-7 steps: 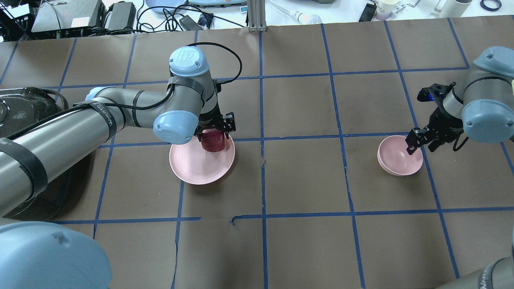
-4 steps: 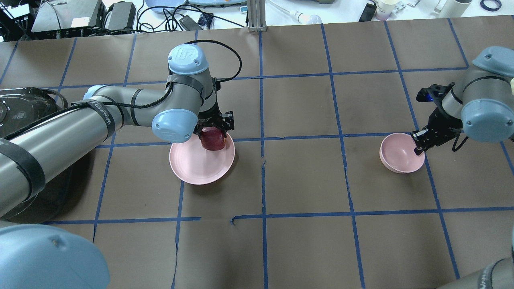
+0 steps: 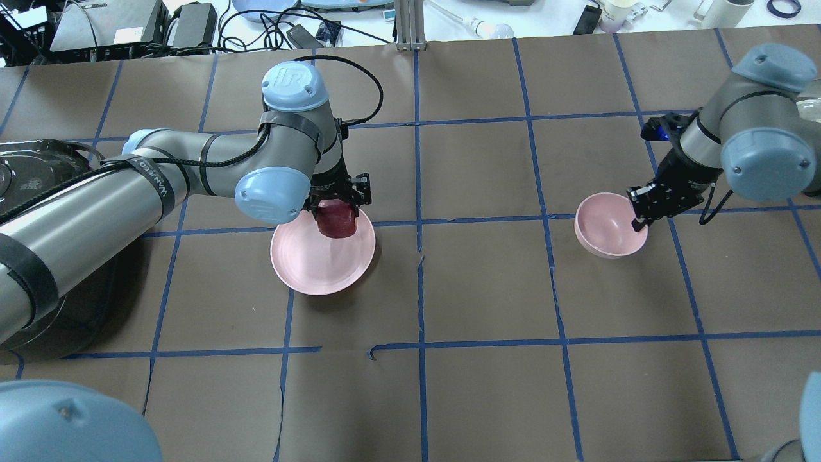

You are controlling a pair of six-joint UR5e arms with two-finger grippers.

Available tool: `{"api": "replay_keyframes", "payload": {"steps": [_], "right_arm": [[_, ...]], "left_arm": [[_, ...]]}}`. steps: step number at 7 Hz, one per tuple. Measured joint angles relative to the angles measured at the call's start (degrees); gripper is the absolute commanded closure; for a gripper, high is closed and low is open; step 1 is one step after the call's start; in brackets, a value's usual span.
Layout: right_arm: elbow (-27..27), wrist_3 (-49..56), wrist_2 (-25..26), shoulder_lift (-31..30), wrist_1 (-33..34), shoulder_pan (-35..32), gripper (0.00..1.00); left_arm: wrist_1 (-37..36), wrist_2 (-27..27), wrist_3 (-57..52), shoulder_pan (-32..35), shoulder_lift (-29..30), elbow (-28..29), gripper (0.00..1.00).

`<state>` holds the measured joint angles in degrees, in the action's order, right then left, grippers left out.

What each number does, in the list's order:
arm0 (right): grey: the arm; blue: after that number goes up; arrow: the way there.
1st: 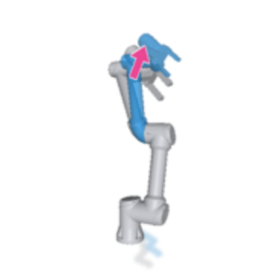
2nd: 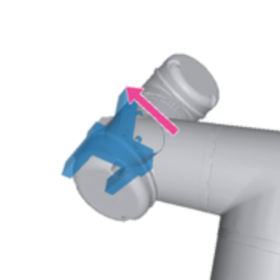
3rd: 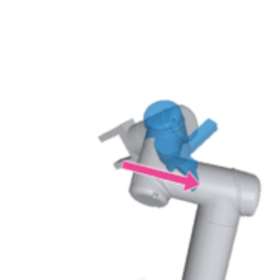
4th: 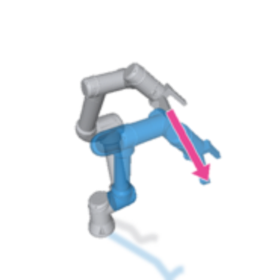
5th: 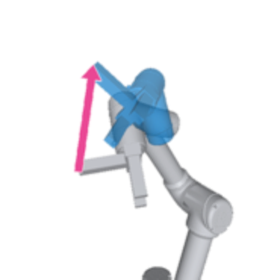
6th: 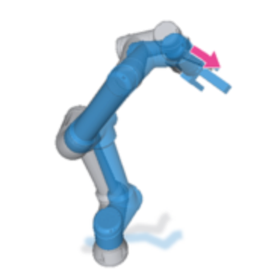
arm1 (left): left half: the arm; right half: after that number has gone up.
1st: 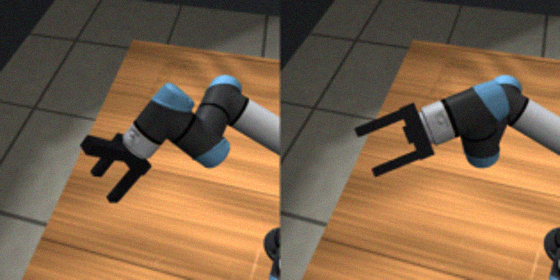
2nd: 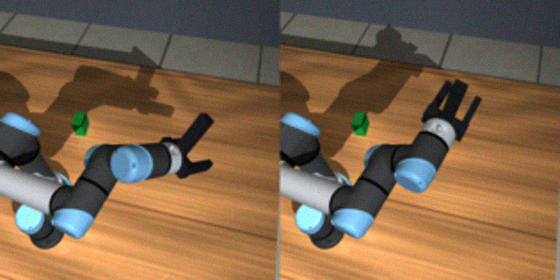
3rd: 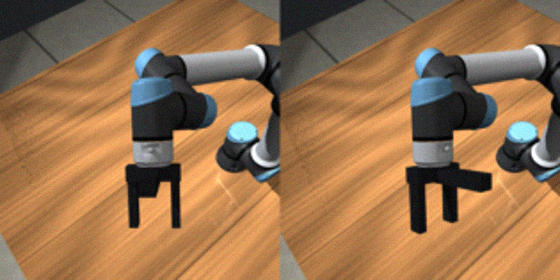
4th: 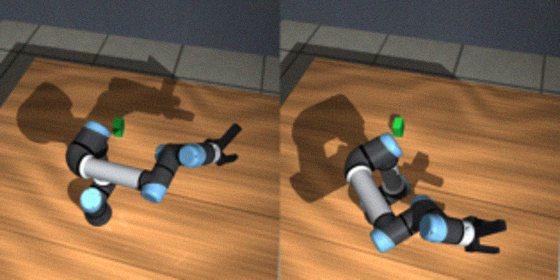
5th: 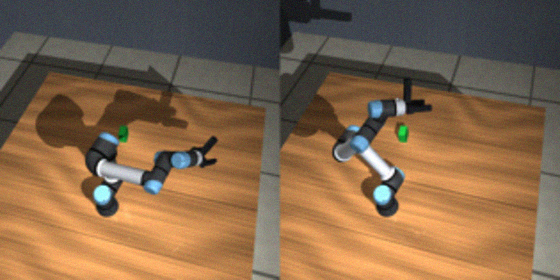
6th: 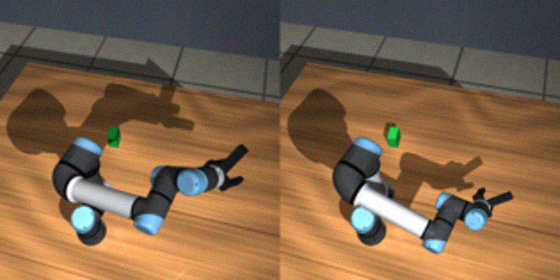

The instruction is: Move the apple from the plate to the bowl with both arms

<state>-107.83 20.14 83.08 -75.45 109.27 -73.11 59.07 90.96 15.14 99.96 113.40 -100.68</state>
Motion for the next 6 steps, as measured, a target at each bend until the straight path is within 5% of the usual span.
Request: {"api": "replay_keyframes", "payload": {"steps": [3, 6], "right_arm": [[0.63, -15.88, -5.72, 1.38, 2.17, -14.25, 1.0], [0.34, -19.53, -5.9, 3.55, 5.45, -17.64, 1.0]], "left_arm": [[0.67, -0.22, -1.95, -2.52, -1.27, 0.68, 0.94], [0.81, -0.72, -3.72, -3.02, -2.44, 0.67, 0.95]]}}
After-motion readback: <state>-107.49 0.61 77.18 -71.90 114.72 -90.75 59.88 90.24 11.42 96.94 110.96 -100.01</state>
